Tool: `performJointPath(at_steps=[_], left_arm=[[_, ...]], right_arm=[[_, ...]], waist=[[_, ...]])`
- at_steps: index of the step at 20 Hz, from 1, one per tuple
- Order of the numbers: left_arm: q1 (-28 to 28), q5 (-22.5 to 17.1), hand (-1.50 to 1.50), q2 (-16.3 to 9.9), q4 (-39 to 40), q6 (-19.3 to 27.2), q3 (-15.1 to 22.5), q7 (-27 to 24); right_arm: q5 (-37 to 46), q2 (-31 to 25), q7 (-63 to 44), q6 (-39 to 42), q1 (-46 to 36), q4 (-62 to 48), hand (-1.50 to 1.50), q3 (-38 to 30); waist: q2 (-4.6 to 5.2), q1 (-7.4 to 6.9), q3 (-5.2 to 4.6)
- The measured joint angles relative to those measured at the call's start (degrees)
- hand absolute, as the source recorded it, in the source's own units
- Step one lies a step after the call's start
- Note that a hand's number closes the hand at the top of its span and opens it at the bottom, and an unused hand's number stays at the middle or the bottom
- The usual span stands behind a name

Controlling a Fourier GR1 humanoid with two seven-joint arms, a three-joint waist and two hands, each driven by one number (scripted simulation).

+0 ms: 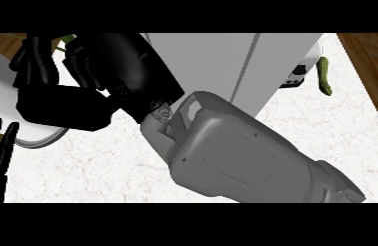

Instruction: Pick up the wine, place it into the cabinet and close the cabinet

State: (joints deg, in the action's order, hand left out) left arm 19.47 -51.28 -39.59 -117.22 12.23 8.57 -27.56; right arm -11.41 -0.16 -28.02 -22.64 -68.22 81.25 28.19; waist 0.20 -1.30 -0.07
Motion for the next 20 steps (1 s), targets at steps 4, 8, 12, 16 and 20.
performJointPath(at_steps=[4, 8, 12, 16, 20], left_arm=[[0.6, 0.4, -1.50, 0.1, -0.8, -0.4, -1.1, 1.3], [0.1, 1.3, -1.50, 0.7, -0.8, -0.6, -1.6, 2.3], [-0.3, 1.9, -1.50, 1.4, -0.2, -0.8, -2.0, 2.8], [-0.7, 2.2, -1.50, 1.6, -0.6, -1.0, -1.9, 3.6], [-1.7, 2.6, -1.50, 2.2, -0.3, -0.7, -1.8, 3.8]], right_arm=[[-1.4, -0.3, 5.4, 4.7, -0.7, -7.9, 1.50, -4.2], [-1.6, 0.2, 9.5, 7.6, -1.1, -12.1, 1.50, -5.4], [-2.5, 0.0, 12.2, 11.3, -1.1, -14.3, 1.50, -6.9], [-0.9, -0.7, 16.5, 13.1, -0.5, -15.9, 1.50, -6.6], [0.1, -1.5, 18.6, 14.7, -0.4, -16.8, 1.50, -6.3]], waist=[[-0.19, -0.18, 0.03], [-1.06, -0.11, 0.15], [-1.64, -0.22, -0.05], [-2.21, -0.56, -0.26], [-2.46, -0.57, -0.39]])
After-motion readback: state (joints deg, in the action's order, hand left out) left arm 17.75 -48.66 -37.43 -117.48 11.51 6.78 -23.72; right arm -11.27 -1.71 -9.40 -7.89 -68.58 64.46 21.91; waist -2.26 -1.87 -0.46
